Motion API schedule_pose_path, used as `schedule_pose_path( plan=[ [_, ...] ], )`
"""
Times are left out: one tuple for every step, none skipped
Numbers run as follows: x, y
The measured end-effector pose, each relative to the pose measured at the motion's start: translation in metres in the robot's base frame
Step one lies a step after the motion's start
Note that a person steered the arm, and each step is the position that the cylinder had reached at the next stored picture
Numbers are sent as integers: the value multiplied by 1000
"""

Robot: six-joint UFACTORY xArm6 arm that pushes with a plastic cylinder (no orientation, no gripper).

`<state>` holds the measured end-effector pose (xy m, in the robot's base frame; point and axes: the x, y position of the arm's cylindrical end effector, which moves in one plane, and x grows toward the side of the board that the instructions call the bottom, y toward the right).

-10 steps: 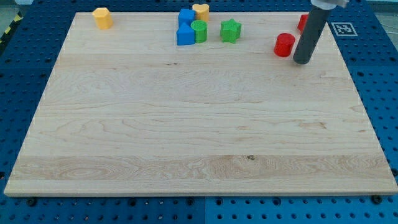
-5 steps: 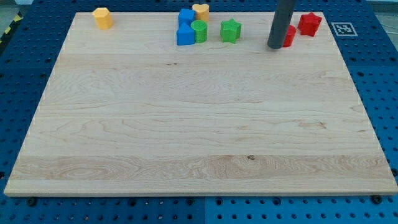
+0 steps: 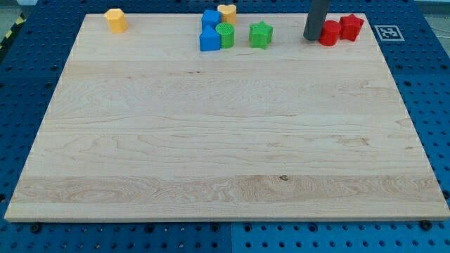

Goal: Move the red circle left to the red star

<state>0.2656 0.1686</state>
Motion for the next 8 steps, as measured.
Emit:
schedule_pose_path(
  plan=[
    [11,0],
    [28,0],
    [31,0],
    [37,13],
    [40,15],
    [39,26],
    [29,27],
    [12,27]
  ],
)
